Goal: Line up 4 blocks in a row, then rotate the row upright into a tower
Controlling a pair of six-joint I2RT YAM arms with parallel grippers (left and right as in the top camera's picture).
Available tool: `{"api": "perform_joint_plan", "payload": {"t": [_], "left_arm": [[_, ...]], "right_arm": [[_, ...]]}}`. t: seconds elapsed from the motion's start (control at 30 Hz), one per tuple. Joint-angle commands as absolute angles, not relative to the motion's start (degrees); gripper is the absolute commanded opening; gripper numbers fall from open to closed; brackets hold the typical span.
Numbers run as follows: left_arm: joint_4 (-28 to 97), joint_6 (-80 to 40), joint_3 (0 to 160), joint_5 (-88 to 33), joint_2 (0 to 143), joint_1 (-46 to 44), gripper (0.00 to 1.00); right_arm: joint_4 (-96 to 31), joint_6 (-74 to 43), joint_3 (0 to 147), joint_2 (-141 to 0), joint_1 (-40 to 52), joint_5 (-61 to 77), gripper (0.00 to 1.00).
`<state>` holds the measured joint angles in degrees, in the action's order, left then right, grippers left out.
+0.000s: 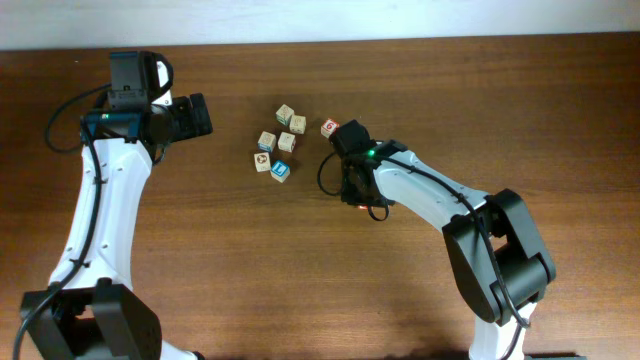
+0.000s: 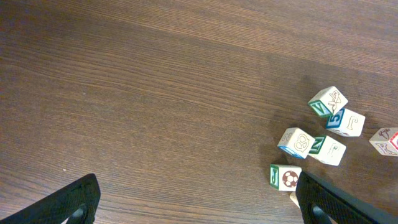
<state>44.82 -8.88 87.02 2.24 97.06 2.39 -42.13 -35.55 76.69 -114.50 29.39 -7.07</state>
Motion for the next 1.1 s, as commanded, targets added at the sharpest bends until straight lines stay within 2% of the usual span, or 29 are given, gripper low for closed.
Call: {"api": "perform_joint_plan", "payload": {"t": [0.0,0.13,0.23,0.3,0.47,0.57,0.87,1.07], "left_arm": [[44.9,-9.6,87.9,2.8,97.5,2.5,0.99],[44.9,-9.6,87.9,2.8,97.5,2.5,0.99],[44.9,-9.6,87.9,2.8,97.5,2.5,0.99],[44.9,-9.6,87.9,2.8,97.5,2.5,0.99],[44.9,-9.6,87.9,2.8,97.5,2.5,0.99],[44.9,-9.6,87.9,2.8,97.5,2.5,0.99],[44.9,-9.6,87.9,2.8,97.5,2.5,0.99],[44.9,-9.6,87.9,2.8,97.5,2.5,0.99]], "right_arm": [[-41.8,-36.5,76.3,-114.9,29.5,-8.0,0.37],[-41.6,-36.5,76.3,-114.9,29.6,-7.7,0.37],[-41.1,-36.5,76.5,-114.9,29.5,-7.8,0.42],[-42.8,-35.8,79.4,-114.8,29.5,-7.7,0.46],[-51.3,-31.5,91.5,-114.7,29.5,-5.6,0.47],[-52.2,-29.1,95.9,-114.7,29.5,-4.2,0.48],[-37.1,-28.9,96.6,-118.2,32.3,-0.4,0.5],[-25.9,-30.5,96.6,-126.8,36.9,4.6,0.61]]}}
